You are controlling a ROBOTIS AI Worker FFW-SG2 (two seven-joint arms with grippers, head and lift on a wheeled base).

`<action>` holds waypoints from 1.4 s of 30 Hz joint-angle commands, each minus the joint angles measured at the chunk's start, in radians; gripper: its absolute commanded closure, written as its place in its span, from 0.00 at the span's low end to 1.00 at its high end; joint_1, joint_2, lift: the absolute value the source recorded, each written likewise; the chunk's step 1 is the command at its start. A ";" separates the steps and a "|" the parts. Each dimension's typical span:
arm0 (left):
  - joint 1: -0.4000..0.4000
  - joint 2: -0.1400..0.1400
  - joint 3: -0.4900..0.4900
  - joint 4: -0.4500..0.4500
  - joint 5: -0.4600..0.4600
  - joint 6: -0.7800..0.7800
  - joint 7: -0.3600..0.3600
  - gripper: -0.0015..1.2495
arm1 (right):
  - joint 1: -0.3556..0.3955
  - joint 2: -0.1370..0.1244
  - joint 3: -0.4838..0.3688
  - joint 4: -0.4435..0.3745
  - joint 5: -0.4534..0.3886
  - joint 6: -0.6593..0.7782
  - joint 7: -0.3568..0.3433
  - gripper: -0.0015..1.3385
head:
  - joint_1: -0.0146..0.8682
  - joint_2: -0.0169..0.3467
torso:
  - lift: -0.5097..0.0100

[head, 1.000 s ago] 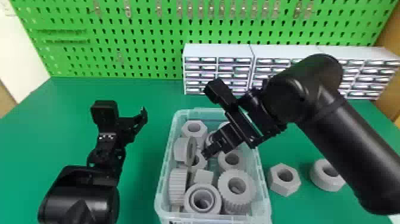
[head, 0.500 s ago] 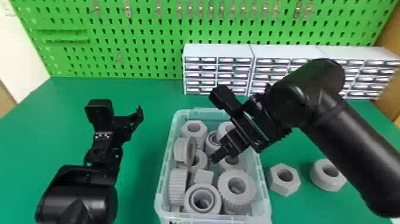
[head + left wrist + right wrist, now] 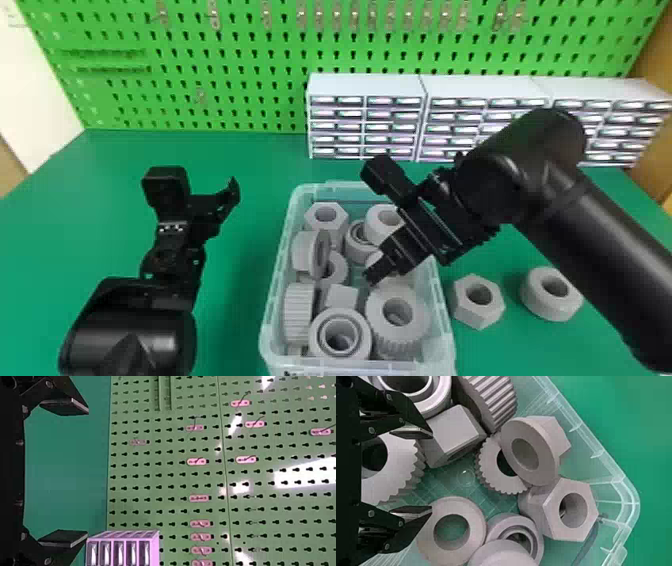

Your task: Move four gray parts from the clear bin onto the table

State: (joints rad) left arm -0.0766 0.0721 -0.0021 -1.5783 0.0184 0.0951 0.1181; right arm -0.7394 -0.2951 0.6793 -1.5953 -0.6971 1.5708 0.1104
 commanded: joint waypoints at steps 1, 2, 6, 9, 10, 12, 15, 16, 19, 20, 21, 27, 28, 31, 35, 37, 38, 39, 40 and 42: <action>0.000 0.000 -0.002 0.001 0.000 0.000 0.000 0.15 | -0.002 -0.012 0.006 0.000 -0.009 0.001 0.000 0.44 | 0.80 0.24 | 0.88; 0.000 0.000 -0.001 0.001 0.000 0.000 0.000 0.15 | -0.003 -0.015 0.011 0.000 -0.013 0.001 0.000 0.44 | 0.80 0.24 | 0.88; 0.000 0.000 0.001 0.001 0.000 0.000 0.000 0.15 | -0.006 -0.019 0.017 0.000 -0.015 0.001 0.000 0.44 | 0.80 0.24 | 0.88; 0.000 0.000 0.001 0.001 0.000 0.000 0.000 0.15 | -0.006 -0.019 0.019 0.000 -0.018 0.001 0.000 0.44 | 0.80 0.24 | 0.88; 0.000 0.000 0.001 0.001 0.000 0.000 0.000 0.15 | -0.008 -0.018 0.020 0.000 -0.019 0.001 0.000 0.44 | 0.80 0.24 | 0.88; -0.002 0.000 0.001 0.001 0.000 0.000 0.000 0.15 | -0.008 -0.016 0.025 0.000 -0.022 0.001 0.000 0.44 | 0.80 0.24 | 0.88; -0.002 0.000 -0.001 0.001 -0.002 0.000 0.000 0.15 | -0.009 -0.016 0.033 0.000 -0.024 0.001 0.000 0.44 | 0.80 0.24 | 0.88; -0.002 0.000 -0.002 0.001 -0.002 0.000 0.002 0.15 | -0.011 -0.016 0.036 0.000 -0.025 0.001 0.000 0.44 | 0.80 0.24 | 0.88; 0.000 0.000 -0.002 0.001 -0.002 0.000 0.002 0.15 | -0.020 -0.027 0.057 0.000 -0.032 0.001 0.000 0.44 | 0.80 0.24 | 0.88; 0.000 0.000 -0.002 0.001 -0.002 0.000 0.002 0.15 | -0.026 -0.032 0.063 0.001 -0.042 0.001 0.000 0.44 | 0.80 0.24 | 0.88; 0.000 0.000 -0.004 0.001 -0.002 0.000 0.002 0.15 | -0.031 -0.038 0.074 0.006 -0.055 0.001 0.000 0.43 | 0.80 0.24 | 0.88; 0.000 0.000 -0.004 0.003 -0.002 0.000 0.003 0.15 | -0.046 -0.059 0.100 0.020 -0.082 0.001 0.000 0.43 | 0.80 0.24 | 0.88; 0.000 0.000 -0.004 0.003 -0.002 0.000 0.003 0.15 | -0.048 -0.061 0.105 0.020 -0.085 0.001 0.000 0.43 | 0.80 0.24 | 0.88; -0.002 0.000 -0.006 0.004 -0.002 0.000 0.005 0.15 | -0.055 -0.073 0.117 0.020 -0.091 0.001 0.000 0.43 | 0.80 0.24 | 0.88; 0.003 0.000 -0.010 0.004 0.000 0.000 0.008 0.15 | -0.060 -0.082 0.120 0.020 -0.091 0.001 0.000 0.43 | 0.80 0.24 | 0.88; 0.004 0.000 -0.015 0.004 0.002 0.000 0.012 0.15 | -0.060 -0.085 0.120 0.023 -0.088 0.001 0.000 0.43 | 0.80 0.24 | 0.88; 0.004 0.000 -0.018 0.004 0.002 0.000 0.014 0.15 | -0.060 -0.087 0.120 0.024 -0.088 0.001 0.000 0.43 | 0.80 0.24 | 0.88; 0.004 0.000 -0.018 0.004 0.002 0.000 0.014 0.15 | -0.061 -0.088 0.120 0.029 -0.088 0.001 0.000 0.43 | 0.80 0.24 | 0.88; 0.003 0.000 -0.018 0.004 0.002 0.000 0.014 0.15 | -0.061 -0.088 0.120 0.029 -0.088 0.001 0.000 0.43 | 0.80 0.24 | 0.88; 0.003 0.000 -0.018 0.004 0.003 0.000 0.015 0.15 | -0.061 -0.088 0.121 0.031 -0.088 0.001 0.000 0.43 | 0.80 0.24 | 0.88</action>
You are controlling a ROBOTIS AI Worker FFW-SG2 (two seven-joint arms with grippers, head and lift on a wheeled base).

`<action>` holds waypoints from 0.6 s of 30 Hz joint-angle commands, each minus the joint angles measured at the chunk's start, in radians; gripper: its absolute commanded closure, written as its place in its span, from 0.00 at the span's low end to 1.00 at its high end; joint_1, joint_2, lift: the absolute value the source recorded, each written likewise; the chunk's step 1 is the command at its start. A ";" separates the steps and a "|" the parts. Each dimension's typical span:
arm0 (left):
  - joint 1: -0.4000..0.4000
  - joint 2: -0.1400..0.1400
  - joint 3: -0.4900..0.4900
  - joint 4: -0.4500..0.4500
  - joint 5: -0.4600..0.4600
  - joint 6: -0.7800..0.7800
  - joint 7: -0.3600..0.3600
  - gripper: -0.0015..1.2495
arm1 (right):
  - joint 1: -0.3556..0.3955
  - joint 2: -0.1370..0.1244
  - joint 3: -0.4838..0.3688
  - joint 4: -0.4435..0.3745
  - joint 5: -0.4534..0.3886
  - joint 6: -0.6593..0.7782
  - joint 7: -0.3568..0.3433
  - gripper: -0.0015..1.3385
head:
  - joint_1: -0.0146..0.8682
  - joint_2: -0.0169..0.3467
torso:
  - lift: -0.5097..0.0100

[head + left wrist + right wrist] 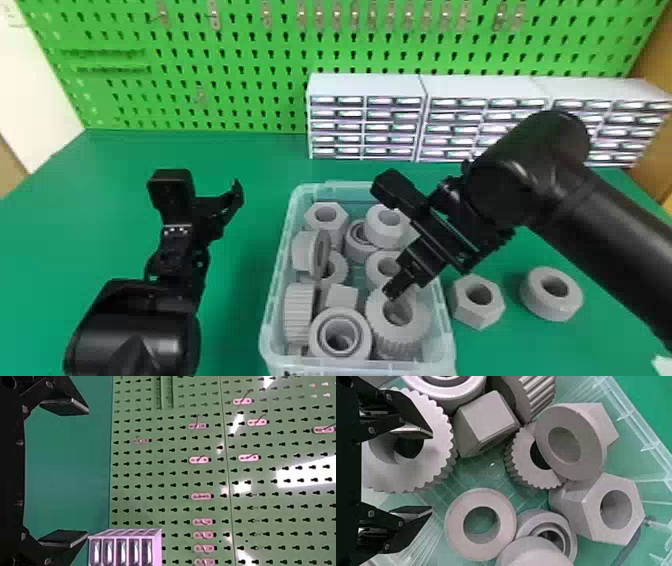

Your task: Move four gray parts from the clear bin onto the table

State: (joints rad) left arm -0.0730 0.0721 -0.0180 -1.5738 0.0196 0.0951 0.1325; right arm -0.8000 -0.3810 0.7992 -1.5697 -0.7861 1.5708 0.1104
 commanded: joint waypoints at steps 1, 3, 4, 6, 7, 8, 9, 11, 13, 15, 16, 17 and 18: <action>-0.001 0.000 -0.002 0.000 0.003 0.000 0.001 0.15 | -0.001 -0.003 0.002 0.007 0.001 0.001 0.000 0.43 | 0.80 0.24 | 0.88; -0.002 0.000 -0.002 0.000 0.003 0.000 0.001 0.15 | 0.002 -0.003 0.002 0.007 0.001 0.001 0.000 0.43 | 0.80 0.24 | 0.88; -0.002 0.000 -0.002 0.000 0.003 0.000 0.001 0.15 | 0.002 -0.003 0.003 0.007 0.001 0.001 0.000 0.43 | 0.80 0.24 | 0.88; -0.002 0.000 -0.003 0.000 0.003 0.000 0.002 0.15 | 0.004 -0.001 0.003 0.008 -0.001 0.001 0.000 0.43 | 0.80 0.24 | 0.88; -0.002 0.000 -0.003 0.000 0.003 0.000 0.002 0.15 | 0.004 0.001 0.005 0.008 0.001 0.001 0.000 0.43 | 0.80 0.24 | 0.88; -0.002 0.000 -0.003 0.000 0.005 0.000 0.002 0.15 | 0.004 0.001 0.005 0.008 0.001 0.001 0.000 0.43 | 0.80 0.24 | 0.88; -0.002 0.000 -0.003 0.001 0.005 0.000 0.002 0.15 | 0.004 0.002 0.006 0.008 -0.001 0.001 0.000 0.43 | 0.80 0.24 | 0.88; -0.002 0.000 -0.003 0.001 0.005 0.000 0.002 0.15 | 0.004 0.002 0.008 0.010 -0.001 0.001 0.000 0.43 | 0.80 0.24 | 0.88; -0.004 0.000 -0.003 0.001 0.005 0.000 0.002 0.15 | 0.004 0.004 0.009 0.011 -0.001 0.001 0.000 0.43 | 0.80 0.24 | 0.88; -0.005 0.000 -0.003 0.001 0.005 0.000 0.002 0.15 | 0.002 0.004 0.015 0.013 0.001 0.001 0.000 0.43 | 0.80 0.24 | 0.88; -0.007 0.000 -0.003 0.001 0.005 0.000 0.002 0.15 | 0.001 0.004 0.017 0.014 -0.001 0.001 0.000 0.43 | 0.80 0.24 | 0.88; -0.007 0.000 -0.003 0.001 0.003 -0.002 0.002 0.15 | 0.001 0.004 0.018 0.014 -0.001 0.001 0.000 0.43 | 0.80 0.24 | 0.88; -0.007 0.000 -0.003 0.001 0.003 -0.002 0.002 0.15 | 0.001 0.004 0.021 0.016 -0.001 0.001 0.000 0.43 | 0.80 0.24 | 0.88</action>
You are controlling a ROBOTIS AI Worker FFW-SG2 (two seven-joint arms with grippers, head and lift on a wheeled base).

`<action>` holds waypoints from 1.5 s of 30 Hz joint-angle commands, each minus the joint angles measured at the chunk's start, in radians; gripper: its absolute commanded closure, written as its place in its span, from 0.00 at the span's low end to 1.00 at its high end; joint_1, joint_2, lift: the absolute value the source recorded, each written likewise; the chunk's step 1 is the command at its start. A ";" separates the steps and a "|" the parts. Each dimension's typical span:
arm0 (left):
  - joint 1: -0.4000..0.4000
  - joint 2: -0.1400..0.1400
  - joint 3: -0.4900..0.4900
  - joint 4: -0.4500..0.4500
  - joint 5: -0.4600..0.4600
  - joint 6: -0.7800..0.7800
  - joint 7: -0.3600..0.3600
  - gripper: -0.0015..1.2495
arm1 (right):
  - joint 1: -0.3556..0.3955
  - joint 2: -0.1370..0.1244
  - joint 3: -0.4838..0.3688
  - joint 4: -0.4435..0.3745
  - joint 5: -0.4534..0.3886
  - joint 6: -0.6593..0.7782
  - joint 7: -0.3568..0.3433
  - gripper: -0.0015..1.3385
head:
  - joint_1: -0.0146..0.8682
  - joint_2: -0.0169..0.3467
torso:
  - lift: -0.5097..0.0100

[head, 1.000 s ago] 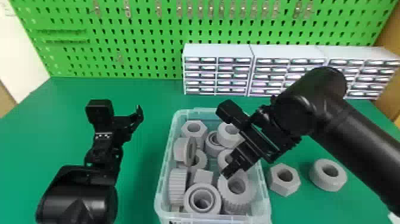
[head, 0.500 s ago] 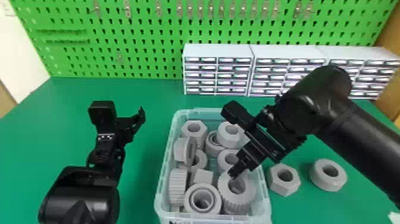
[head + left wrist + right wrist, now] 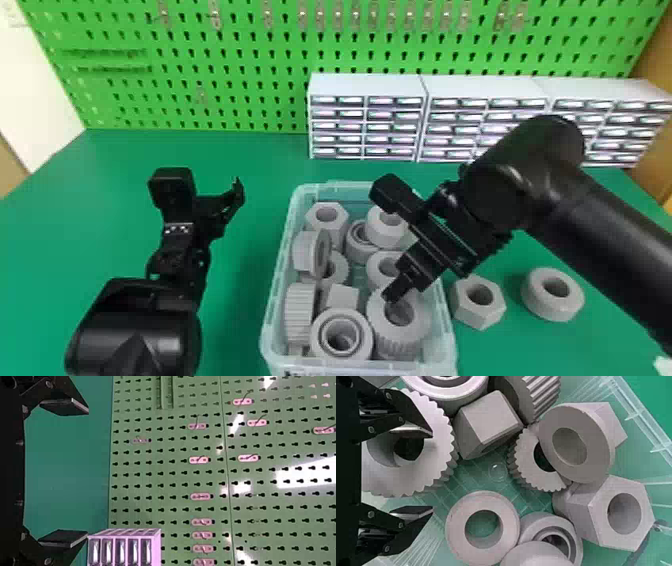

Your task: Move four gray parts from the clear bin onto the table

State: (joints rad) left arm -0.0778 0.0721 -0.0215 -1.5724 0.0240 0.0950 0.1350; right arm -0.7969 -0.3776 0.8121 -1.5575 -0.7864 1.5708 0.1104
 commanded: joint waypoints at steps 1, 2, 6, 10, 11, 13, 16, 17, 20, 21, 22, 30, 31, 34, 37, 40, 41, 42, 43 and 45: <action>-0.002 0.000 0.000 0.000 -0.001 -0.001 0.000 0.15 | -0.004 0.000 0.012 0.004 -0.002 0.001 0.000 0.43 | 0.80 0.24 | 0.88; -0.002 0.000 0.000 0.000 -0.001 -0.001 0.000 0.15 | -0.004 0.000 0.013 0.005 -0.002 0.001 0.000 0.43 | 0.80 0.24 | 0.88; 0.001 0.000 0.002 0.000 0.001 -0.003 0.000 0.15 | -0.004 -0.001 0.018 0.008 -0.007 0.001 0.000 0.43 | 0.80 0.24 | 0.88; 0.001 0.000 0.002 0.000 0.002 -0.003 0.000 0.15 | -0.007 -0.001 0.022 0.013 -0.007 0.001 0.000 0.43 | 0.80 0.24 | 0.88; 0.001 0.000 0.002 0.000 0.002 -0.003 0.000 0.15 | -0.007 -0.001 0.024 0.013 -0.007 0.001 0.000 0.43 | 0.80 0.24 | 0.88; 0.000 0.000 0.003 0.000 0.002 -0.005 0.000 0.15 | -0.008 -0.003 0.027 0.016 -0.007 0.001 0.000 0.43 | 0.80 0.24 | 0.88; 0.000 0.000 0.003 0.000 0.002 -0.005 0.000 0.15 | -0.008 -0.003 0.032 0.017 -0.008 0.001 0.000 0.43 | 0.80 0.24 | 0.88; 0.000 0.000 0.003 0.000 0.002 -0.005 0.000 0.15 | -0.008 -0.003 0.033 0.019 -0.008 0.001 0.000 0.43 | 0.80 0.24 | 0.88; 0.000 0.000 0.002 0.000 0.002 -0.005 0.000 0.15 | -0.010 -0.003 0.035 0.020 -0.008 0.001 0.000 0.43 | 0.80 0.24 | 0.88; 0.000 0.000 0.003 0.000 0.002 -0.005 0.000 0.15 | -0.010 -0.003 0.036 0.020 -0.008 0.001 0.000 0.43 | 0.80 0.24 | 0.88; 0.000 0.000 0.003 0.000 0.002 -0.005 0.000 0.15 | -0.010 -0.001 0.038 0.022 -0.008 0.001 0.000 0.43 | 0.80 0.24 | 0.88; -0.002 0.000 0.005 0.000 0.002 -0.006 0.000 0.15 | -0.013 -0.001 0.050 0.031 -0.008 0.001 0.000 0.43 | 0.80 0.24 | 0.88; -0.002 0.000 0.003 0.000 0.002 -0.006 0.000 0.15 | -0.013 -0.001 0.052 0.033 -0.008 0.001 0.000 0.43 | 0.80 0.24 | 0.88; -0.002 0.000 0.003 0.000 0.002 -0.006 0.000 0.15 | -0.013 -0.001 0.056 0.034 -0.008 0.001 0.000 0.43 | 0.80 0.24 | 0.88; -0.002 0.000 0.003 0.000 0.002 -0.006 0.000 0.15 | -0.013 -0.001 0.058 0.039 -0.008 0.001 0.000 0.43 | 0.80 0.24 | 0.88; -0.004 0.000 0.003 0.002 0.004 -0.006 0.000 0.15 | -0.013 -0.001 0.061 0.042 -0.008 0.001 0.000 0.45 | 0.80 0.24 | 0.88; -0.004 0.000 0.003 0.002 0.005 -0.006 0.000 0.15 | -0.013 0.000 0.062 0.043 -0.008 0.001 0.000 0.47 | 0.80 0.24 | 0.88; -0.002 0.000 0.003 0.002 0.005 -0.006 0.000 0.15 | -0.013 0.000 0.065 0.043 -0.005 0.001 0.000 0.51 | 0.80 0.24 | 0.88; -0.002 0.000 0.003 0.002 0.007 -0.006 0.000 0.15 | -0.013 0.002 0.067 0.043 -0.004 0.001 0.000 0.54 | 0.80 0.24 | 0.88; 0.000 0.000 0.003 0.002 0.008 -0.008 0.000 0.15 | -0.013 0.003 0.070 0.043 -0.001 0.001 0.000 0.59 | 0.80 0.24 | 0.88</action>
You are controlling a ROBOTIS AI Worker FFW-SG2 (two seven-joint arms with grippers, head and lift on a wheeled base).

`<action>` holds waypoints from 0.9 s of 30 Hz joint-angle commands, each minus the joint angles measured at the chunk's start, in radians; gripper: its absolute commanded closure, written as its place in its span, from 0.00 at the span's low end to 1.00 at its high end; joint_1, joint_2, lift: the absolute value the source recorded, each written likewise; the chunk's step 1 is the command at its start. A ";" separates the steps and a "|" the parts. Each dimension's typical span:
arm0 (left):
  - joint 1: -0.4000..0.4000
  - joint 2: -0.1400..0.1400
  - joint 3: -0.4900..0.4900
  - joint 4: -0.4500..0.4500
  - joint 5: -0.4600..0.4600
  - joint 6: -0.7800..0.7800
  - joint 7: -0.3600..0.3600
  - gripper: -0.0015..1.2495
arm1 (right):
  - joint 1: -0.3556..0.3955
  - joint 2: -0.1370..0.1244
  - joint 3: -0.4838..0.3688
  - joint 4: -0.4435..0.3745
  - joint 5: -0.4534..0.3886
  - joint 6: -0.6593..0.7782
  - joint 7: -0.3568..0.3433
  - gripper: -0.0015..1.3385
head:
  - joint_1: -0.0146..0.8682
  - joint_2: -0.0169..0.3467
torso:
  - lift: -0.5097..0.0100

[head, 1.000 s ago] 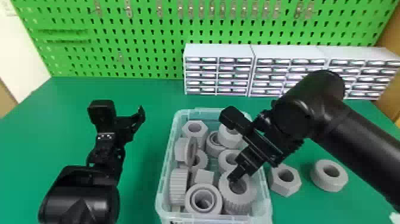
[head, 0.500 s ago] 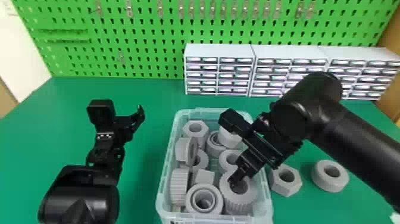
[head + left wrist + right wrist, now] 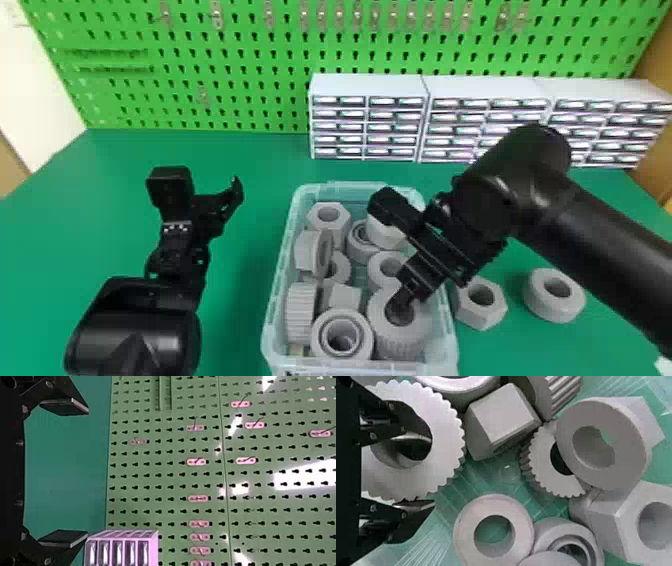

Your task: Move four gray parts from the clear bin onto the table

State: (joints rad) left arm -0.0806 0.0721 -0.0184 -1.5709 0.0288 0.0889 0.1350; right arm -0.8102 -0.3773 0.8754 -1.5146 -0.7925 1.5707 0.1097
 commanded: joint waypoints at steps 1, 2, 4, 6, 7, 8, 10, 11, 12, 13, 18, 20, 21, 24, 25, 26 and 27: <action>0.002 0.000 0.000 0.000 0.003 -0.001 0.000 0.15 | 0.000 0.005 0.007 0.001 0.007 0.001 0.001 0.59 | 0.80 0.24 | 0.88; 0.002 0.000 0.002 0.000 0.003 -0.001 0.000 0.15 | 0.000 0.005 0.007 0.001 0.007 0.001 0.001 0.60 | 0.80 0.24 | 0.88; 0.002 0.000 0.002 0.000 0.003 -0.001 0.000 0.15 | -0.003 0.006 0.007 -0.001 0.010 0.001 0.001 0.63 | 0.80 0.24 | 0.88; 0.002 0.000 0.002 0.000 0.003 -0.003 0.000 0.15 | -0.003 0.008 0.007 0.001 0.015 0.001 0.001 0.67 | 0.80 0.24 | 0.88; 0.002 0.000 0.003 0.000 0.003 -0.003 0.000 0.15 | -0.003 0.008 0.007 -0.001 0.016 0.001 0.001 0.68 | 0.80 0.24 | 0.88; 0.004 0.000 0.003 0.000 0.003 -0.003 0.000 0.15 | -0.003 0.008 0.007 0.001 0.016 0.001 0.001 0.69 | 0.80 0.24 | 0.88; 0.004 0.000 0.003 0.000 0.003 -0.005 0.000 0.15 | -0.003 0.009 0.007 -0.001 0.019 0.001 0.001 0.71 | 0.80 0.24 | 0.88; 0.005 0.000 0.005 0.000 0.003 -0.005 0.000 0.15 | -0.003 0.009 0.007 -0.001 0.019 0.001 0.001 0.71 | 0.80 0.24 | 0.88; 0.007 0.000 0.005 0.000 0.003 -0.006 0.000 0.15 | -0.003 0.011 0.007 -0.001 0.021 0.001 -0.001 0.71 | 0.80 0.24 | 0.88; 0.007 0.000 0.003 0.000 0.003 -0.006 0.000 0.15 | -0.001 0.011 0.007 -0.003 0.022 0.001 0.001 0.72 | 0.80 0.24 | 0.88; 0.009 0.000 0.005 0.000 0.003 -0.006 0.000 0.15 | 0.002 0.011 0.000 -0.003 0.025 0.001 -0.001 0.72 | 0.80 0.24 | 0.88; 0.009 0.000 0.005 0.000 0.003 -0.008 0.000 0.15 | 0.003 0.011 -0.013 -0.006 0.025 0.001 -0.001 0.72 | 0.80 0.24 | 0.88; 0.009 0.000 0.005 0.000 0.003 -0.006 0.000 0.15 | 0.003 0.011 -0.018 -0.006 0.025 0.001 -0.001 0.72 | 0.80 0.24 | 0.88; 0.007 0.000 0.003 0.000 0.002 -0.008 0.000 0.15 | 0.003 0.011 -0.032 -0.013 0.036 0.001 0.001 0.72 | 0.80 0.24 | 0.88; 0.007 0.000 0.002 0.000 0.002 -0.006 0.000 0.15 | 0.003 0.011 -0.036 -0.013 0.038 0.001 0.001 0.72 | 0.80 0.24 | 0.88; 0.007 0.000 0.002 0.000 0.002 -0.006 0.000 0.15 | 0.003 0.011 -0.039 -0.013 0.038 0.001 -0.001 0.72 | 0.80 0.24 | 0.88; 0.009 0.000 0.002 0.000 0.002 -0.006 0.000 0.15 | 0.003 0.012 -0.044 -0.015 0.038 0.001 0.001 0.72 | 0.80 0.24 | 0.88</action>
State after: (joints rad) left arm -0.0723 0.0721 -0.0154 -1.5708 0.0317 0.0826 0.1350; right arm -0.8069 -0.3667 0.8485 -1.5252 -0.7598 1.5709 0.1100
